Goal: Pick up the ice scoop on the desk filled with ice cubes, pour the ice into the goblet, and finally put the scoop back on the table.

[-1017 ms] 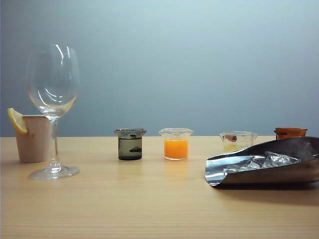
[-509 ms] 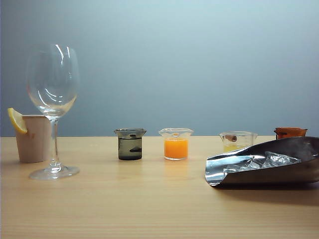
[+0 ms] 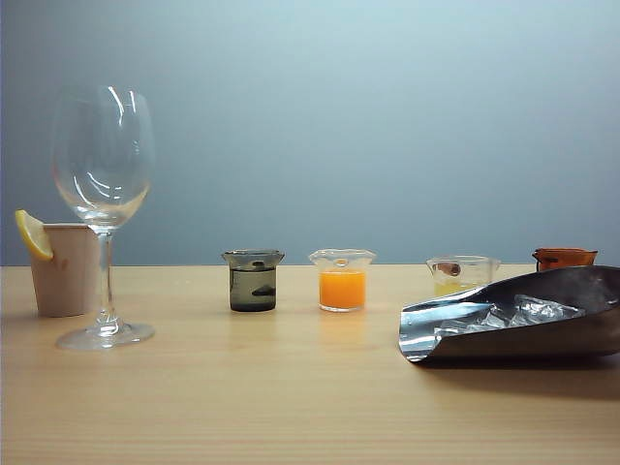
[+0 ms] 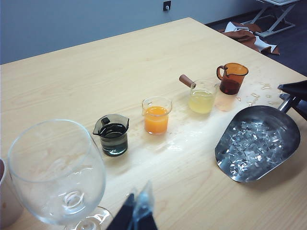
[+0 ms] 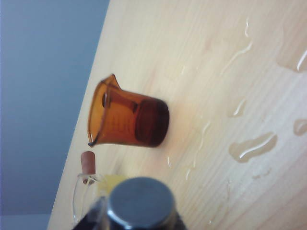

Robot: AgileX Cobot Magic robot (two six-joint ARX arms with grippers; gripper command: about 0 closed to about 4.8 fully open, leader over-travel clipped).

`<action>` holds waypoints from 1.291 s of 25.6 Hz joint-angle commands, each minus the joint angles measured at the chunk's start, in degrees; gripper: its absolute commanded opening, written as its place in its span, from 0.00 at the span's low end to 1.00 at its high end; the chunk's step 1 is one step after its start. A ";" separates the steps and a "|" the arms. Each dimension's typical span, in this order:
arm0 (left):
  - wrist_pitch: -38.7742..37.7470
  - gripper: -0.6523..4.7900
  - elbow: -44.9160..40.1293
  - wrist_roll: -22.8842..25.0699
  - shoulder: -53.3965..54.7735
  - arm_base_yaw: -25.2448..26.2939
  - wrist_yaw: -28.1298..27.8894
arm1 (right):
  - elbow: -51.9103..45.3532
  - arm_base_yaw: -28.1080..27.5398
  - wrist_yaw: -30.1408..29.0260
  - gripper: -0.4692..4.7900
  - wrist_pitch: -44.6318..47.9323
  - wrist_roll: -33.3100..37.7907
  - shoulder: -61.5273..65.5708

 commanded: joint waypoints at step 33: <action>0.33 0.11 1.03 -2.21 -0.83 0.07 -0.20 | 6.60 0.52 -5.88 0.07 -2.40 12.46 -0.24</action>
